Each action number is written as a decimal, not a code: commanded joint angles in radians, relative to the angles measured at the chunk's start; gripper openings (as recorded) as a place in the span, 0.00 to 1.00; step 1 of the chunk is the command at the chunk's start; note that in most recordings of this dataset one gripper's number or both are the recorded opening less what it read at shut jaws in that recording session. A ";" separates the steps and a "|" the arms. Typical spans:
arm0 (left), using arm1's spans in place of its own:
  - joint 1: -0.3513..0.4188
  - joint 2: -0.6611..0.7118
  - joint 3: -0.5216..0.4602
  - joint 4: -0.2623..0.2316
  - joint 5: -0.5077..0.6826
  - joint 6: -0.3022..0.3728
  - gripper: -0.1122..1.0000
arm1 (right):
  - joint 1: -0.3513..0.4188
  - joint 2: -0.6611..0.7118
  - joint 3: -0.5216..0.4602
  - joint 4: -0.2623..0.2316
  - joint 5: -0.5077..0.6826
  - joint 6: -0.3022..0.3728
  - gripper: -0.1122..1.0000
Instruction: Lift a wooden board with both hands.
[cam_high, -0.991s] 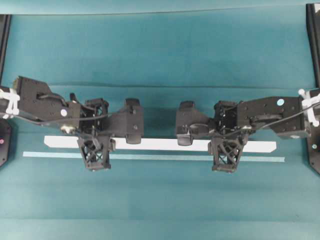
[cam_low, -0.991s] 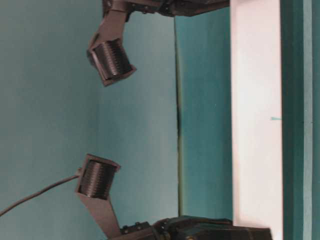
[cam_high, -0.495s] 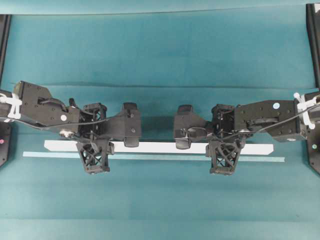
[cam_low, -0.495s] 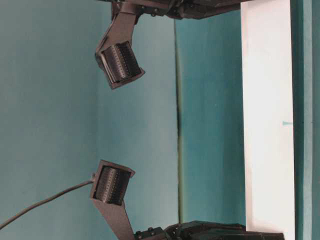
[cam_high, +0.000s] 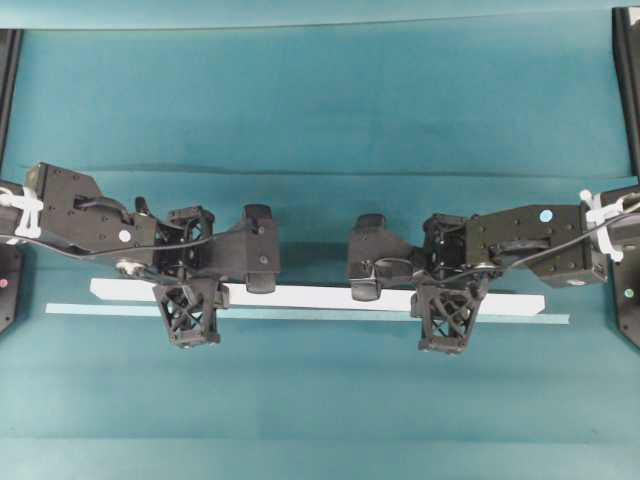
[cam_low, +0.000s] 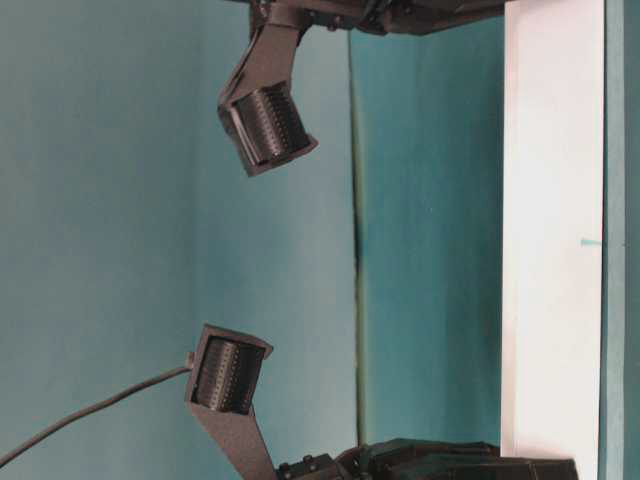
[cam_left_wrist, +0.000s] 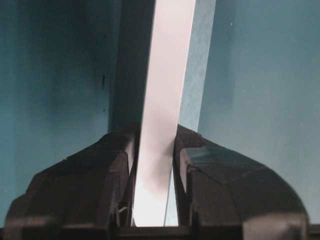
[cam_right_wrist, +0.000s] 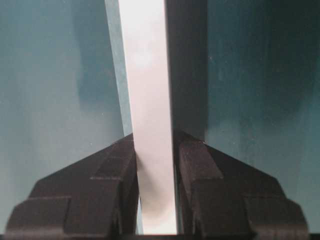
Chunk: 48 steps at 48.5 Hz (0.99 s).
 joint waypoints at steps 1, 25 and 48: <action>0.012 0.000 0.000 0.005 0.000 -0.017 0.26 | 0.011 0.009 0.014 0.006 0.003 -0.002 0.29; 0.011 -0.005 0.017 0.005 -0.005 -0.038 0.26 | -0.006 0.009 0.020 -0.015 -0.069 -0.005 0.29; 0.006 -0.009 0.028 0.005 -0.041 -0.035 0.26 | -0.025 0.009 0.018 -0.032 -0.095 -0.040 0.30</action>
